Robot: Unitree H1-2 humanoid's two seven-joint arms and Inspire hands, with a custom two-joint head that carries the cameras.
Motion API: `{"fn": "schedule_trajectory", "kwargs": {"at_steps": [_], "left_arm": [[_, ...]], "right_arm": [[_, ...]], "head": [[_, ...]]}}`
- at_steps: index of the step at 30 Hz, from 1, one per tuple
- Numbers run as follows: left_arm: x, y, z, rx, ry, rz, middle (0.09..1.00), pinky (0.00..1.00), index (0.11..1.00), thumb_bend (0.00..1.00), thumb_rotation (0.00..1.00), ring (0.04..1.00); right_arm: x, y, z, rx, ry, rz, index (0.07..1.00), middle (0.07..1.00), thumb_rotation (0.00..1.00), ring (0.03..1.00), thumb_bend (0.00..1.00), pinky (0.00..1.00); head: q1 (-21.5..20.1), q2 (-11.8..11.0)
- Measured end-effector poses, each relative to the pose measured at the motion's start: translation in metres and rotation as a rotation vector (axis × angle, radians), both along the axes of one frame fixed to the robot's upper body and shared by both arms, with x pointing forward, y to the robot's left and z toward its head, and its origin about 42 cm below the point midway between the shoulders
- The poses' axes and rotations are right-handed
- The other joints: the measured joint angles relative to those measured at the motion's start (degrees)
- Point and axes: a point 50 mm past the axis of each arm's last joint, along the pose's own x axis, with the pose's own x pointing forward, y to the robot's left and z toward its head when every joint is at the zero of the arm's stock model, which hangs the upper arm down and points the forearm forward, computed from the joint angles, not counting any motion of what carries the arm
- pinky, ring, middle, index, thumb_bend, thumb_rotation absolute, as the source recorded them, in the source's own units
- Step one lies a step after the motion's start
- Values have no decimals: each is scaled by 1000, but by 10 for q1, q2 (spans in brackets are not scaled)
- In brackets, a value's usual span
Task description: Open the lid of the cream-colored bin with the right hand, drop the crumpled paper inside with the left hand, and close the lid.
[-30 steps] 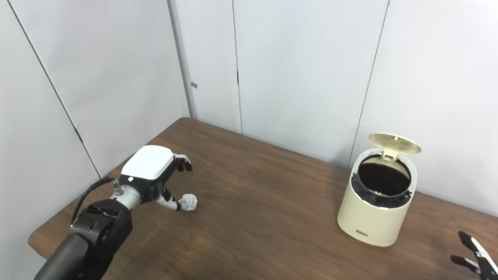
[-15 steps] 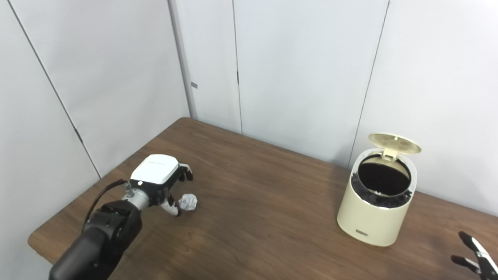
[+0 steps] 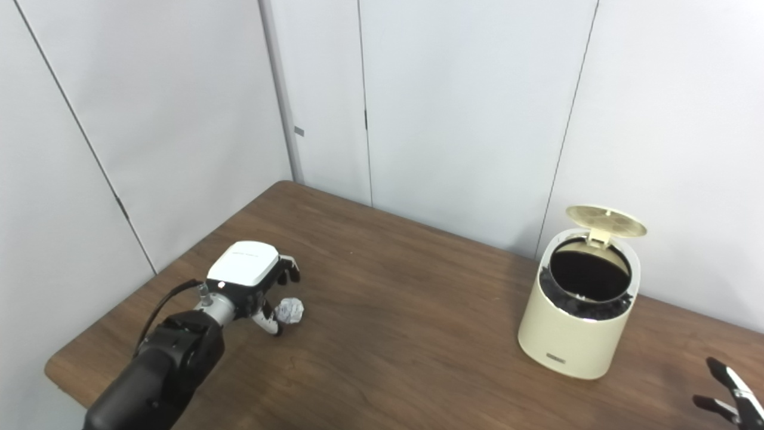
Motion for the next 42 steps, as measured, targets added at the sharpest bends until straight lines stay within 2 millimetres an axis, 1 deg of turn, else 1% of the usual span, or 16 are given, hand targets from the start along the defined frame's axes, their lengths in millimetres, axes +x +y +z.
{"fn": "schedule_trajectory", "kwargs": {"at_steps": [4, 8, 10, 11, 12, 14, 16, 17, 18, 20, 23, 26, 31, 34, 38, 42], "left_arm": [[3, 5, -1, 15, 4, 3, 604, 418, 663, 810, 0, 522], [5, 5, -3, 19, -2, 5, 612, 451, 652, 796, 0, 551], [5, 4, -3, 16, -2, 1, 589, 437, 648, 799, 0, 527], [5, 4, -4, 15, -2, -1, 540, 413, 646, 678, 0, 497], [5, 4, -4, 12, -2, -3, 516, 409, 644, 616, 0, 492], [6, 5, -6, 8, 0, -4, 497, 418, 642, 565, 0, 508], [6, 6, -8, 10, 8, -6, 495, 447, 642, 554, 0, 541], [6, 7, -9, 7, 14, -6, 588, 481, 643, 705, 0, 578], [7, 8, -10, 4, 19, -7, 621, 498, 638, 763, 0, 594], [7, 8, -11, 6, 20, -11, 642, 508, 631, 811, 0, 602], [10, 5, -11, 13, 12, -22, 649, 510, 633, 814, 0, 604], [11, 3, -12, 12, 11, -30, 591, 451, 620, 832, 0, 529], [13, -2, -14, 21, 16, -46, 647, 551, 608, 822, 0, 625], [16, -5, -13, 44, 26, -60, 627, 529, 594, 828, 0, 601], [19, -8, -13, 73, 39, -60, 645, 550, 594, 834, 8, 618], [20, -10, -13, 83, 53, -65, 641, 553, 603, 835, 16, 617]], "right_arm": [[0, 0, 0, -4, -1, -2, 944, 946, 531, 796, 796, 393], [-3, -2, 3, -9, -12, -2, 941, 948, 516, 794, 785, 387], [-3, -3, 4, -11, -13, -5, 939, 947, 506, 795, 782, 388], [-3, -4, 4, -11, -12, -7, 939, 946, 503, 798, 777, 395], [-4, -5, 4, -12, -12, -8, 938, 945, 502, 797, 777, 398], [-4, -6, 3, -13, -11, -10, 936, 943, 503, 796, 775, 403], [-4, -6, 3, -13, -10, -10, 934, 940, 502, 790, 776, 404], [-4, -6, 3, -13, -10, -11, 940, 942, 505, 781, 775, 377], [-5, -6, 3, -13, -11, -11, 943, 942, 511, 772, 778, 363], [-5, -7, 4, -15, -13, -12, 947, 941, 510, 760, 781, 348], [-5, -8, 5, -14, -15, -14, 950, 941, 513, 752, 785, 349], [-6, -8, 5, -14, -15, -14, 951, 942, 515, 754, 779, 341], [-6, -9, 6, -16, -8, -21, 950, 946, 525, 757, 787, 351], [-7, -8, 7, -17, -9, -24, 953, 950, 519, 764, 772, 360], [-8, -9, 11, -7, -14, -28, 937, 941, 478, 751, 757, 369], [-8, -10, 12, -2, -13, -33, 930, 932, 486, 731, 759, 359]], "head": [[-1, 2], [-1, 3], [-2, 4], [-3, 5], [-3, 7], [-3, 8], [-3, 9], [-3, 10], [-3, 10], [-4, 11], [-5, 13], [-5, 15], [-5, 17], [-6, 19], [-9, 21], [-11, 24]]}}
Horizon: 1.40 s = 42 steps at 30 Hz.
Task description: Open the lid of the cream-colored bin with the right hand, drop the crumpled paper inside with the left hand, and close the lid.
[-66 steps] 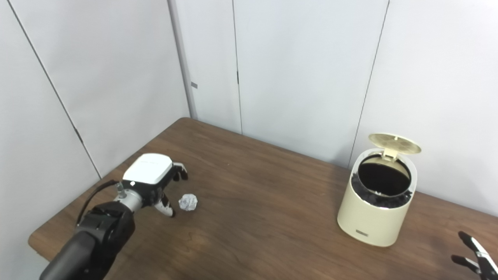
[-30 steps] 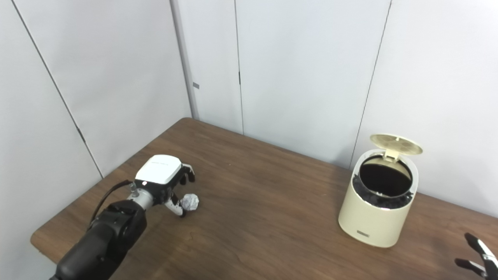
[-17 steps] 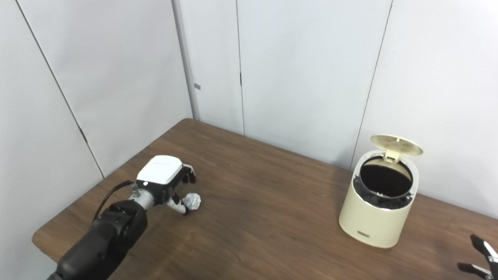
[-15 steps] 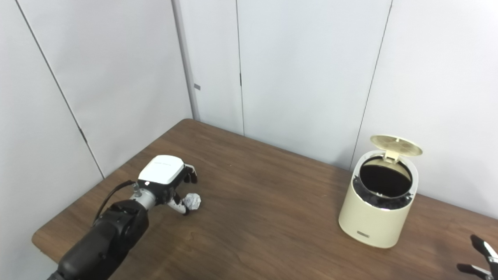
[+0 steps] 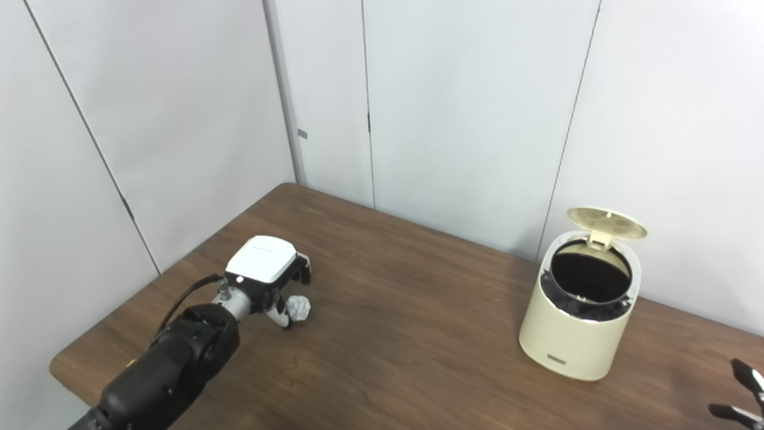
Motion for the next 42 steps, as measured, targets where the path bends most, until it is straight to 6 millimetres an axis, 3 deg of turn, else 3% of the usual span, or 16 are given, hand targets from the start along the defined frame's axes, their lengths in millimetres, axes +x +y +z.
{"fn": "schedule_trajectory", "kwargs": {"at_steps": [5, 6, 7, 8, 9, 10, 13, 37, 42], "left_arm": [[1, -1, 0, 3, 9, -6, 609, 517, 593, 834, 2, 587], [1, -1, 0, 4, 10, -8, 617, 522, 545, 682, 29, 597], [1, -2, 0, 5, 11, -11, 621, 525, 520, 604, 43, 602], [1, -2, -1, 6, 12, -13, 613, 538, 507, 564, 49, 605], [1, -3, -1, 6, 14, -15, 517, 501, 507, 541, 20, 556], [1, -3, -2, 6, 17, -16, 485, 489, 508, 534, 10, 540], [0, -5, -6, 7, 34, -22, 476, 345, 489, 528, 0, 373], [-2, -4, -12, 11, -7, -17, 477, 331, 487, 527, 0, 380], [-10, -5, -15, -4, -80, 8, 472, 216, 485, 528, 0, 297]], "right_arm": [[0, 0, 1, 0, -1, 2, 932, 933, 501, 724, 764, 350], [0, 0, 1, 0, -1, 2, 932, 932, 503, 726, 766, 351], [0, 0, 1, 0, 0, 2, 932, 932, 505, 727, 767, 351], [0, 0, 1, 0, 0, 3, 933, 932, 516, 727, 772, 352], [0, 0, 1, 0, 1, 3, 933, 935, 531, 726, 779, 354], [0, 0, 1, 0, 2, 3, 933, 935, 537, 726, 782, 354], [0, 0, 2, 1, 2, 4, 929, 940, 552, 731, 795, 367], [-2, -2, 2, 3, 17, -3, 927, 932, 526, 728, 732, 397], [-2, -3, 2, 3, 14, -9, 932, 933, 541, 735, 735, 403]], "head": [[-3, 4], [-3, 4], [-3, 4], [-3, 4], [-3, 4], [-3, 4], [-2, 7], [-9, 11], [-11, 11]]}}
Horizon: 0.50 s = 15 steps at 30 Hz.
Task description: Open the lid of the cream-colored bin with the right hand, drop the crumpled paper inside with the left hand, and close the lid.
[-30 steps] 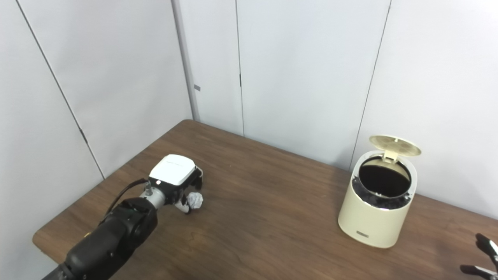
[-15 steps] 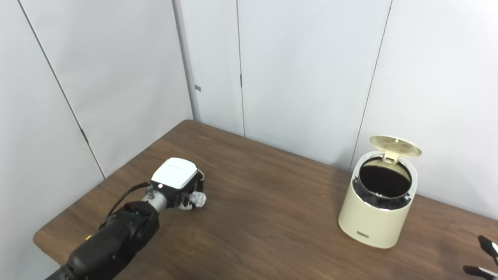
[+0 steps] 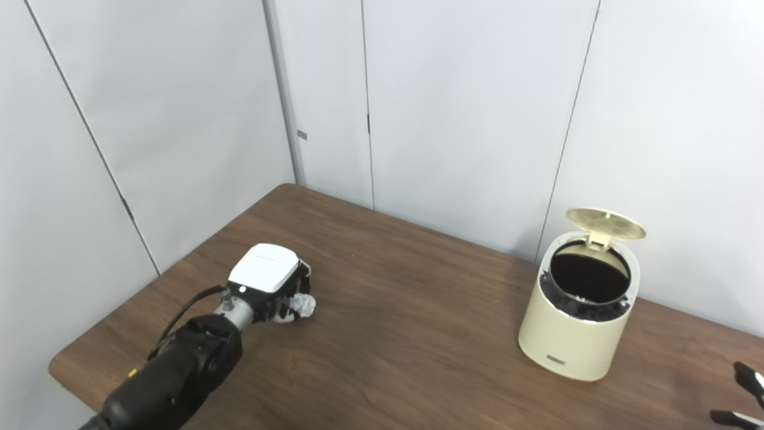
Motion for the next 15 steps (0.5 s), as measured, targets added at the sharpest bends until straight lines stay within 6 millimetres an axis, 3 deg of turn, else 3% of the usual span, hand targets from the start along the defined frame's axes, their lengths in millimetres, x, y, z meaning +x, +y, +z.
{"fn": "schedule_trajectory", "kwargs": {"at_steps": [8, 12, 15], "left_arm": [[-16, -12, -10, -31, -175, 22, 471, 162, 483, 528, 0, 235], [-20, -27, -2, -49, -295, -4, 456, 190, 488, 526, 0, 283], [-20, -34, 5, -40, -360, -19, 469, 150, 483, 527, 0, 240]], "right_arm": [[0, -1, 0, -1, -4, -9, 917, 925, 547, 726, 761, 389], [0, 0, 0, 0, -4, -9, 919, 925, 533, 729, 763, 394], [0, 0, 0, 1, -4, -9, 917, 924, 514, 734, 755, 399]], "head": [[-5, -3], [-9, -2], [-9, -2]]}}
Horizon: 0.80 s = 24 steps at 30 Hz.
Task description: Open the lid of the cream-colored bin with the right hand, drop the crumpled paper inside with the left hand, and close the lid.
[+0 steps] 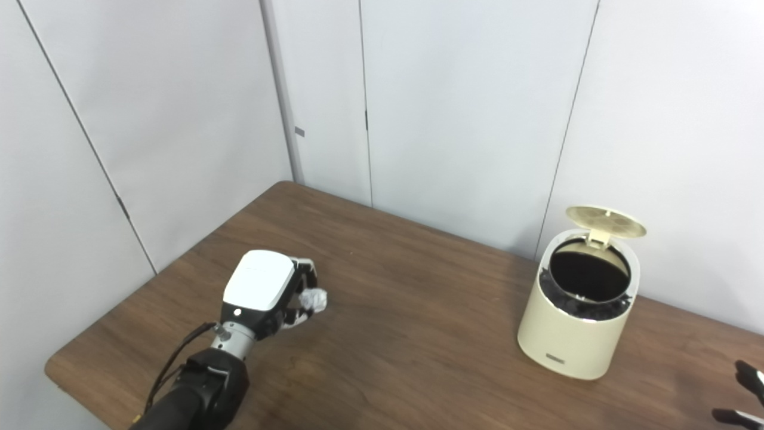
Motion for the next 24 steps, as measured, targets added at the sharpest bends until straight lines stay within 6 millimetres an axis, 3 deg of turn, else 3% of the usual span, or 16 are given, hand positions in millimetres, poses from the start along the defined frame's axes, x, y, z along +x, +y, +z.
{"fn": "schedule_trajectory", "kwargs": {"at_steps": [6, 11, 16, 19, 24], "left_arm": [[3, -12, 13, -15, -65, -17, 471, 145, 483, 527, 0, 231], [5, -23, 27, -24, -120, -47, 472, 183, 484, 527, 0, 279], [18, -36, 40, -29, -179, -87, 472, 168, 484, 527, 0, 262], [26, -50, 46, -40, -209, -129, 413, 184, 504, 520, 0, 282], [38, -72, 56, -73, -254, -191, 412, 240, 516, 519, 0, 333]], "right_arm": [[1, 0, -2, -1, 3, -6, 914, 923, 481, 739, 727, 417], [2, 0, -5, -16, 11, -13, 917, 922, 467, 771, 709, 501], [2, 4, -7, -9, 8, -13, 910, 927, 347, 781, 665, 543], [2, 9, -8, 10, 17, -14, 924, 951, 258, 814, 639, 597], [1, 15, -5, 23, 39, -10, 925, 954, 145, 815, 645, 660]], "head": [[-23, -1], [-49, -4], [-77, -8], [-104, -11], [-136, -14]]}}
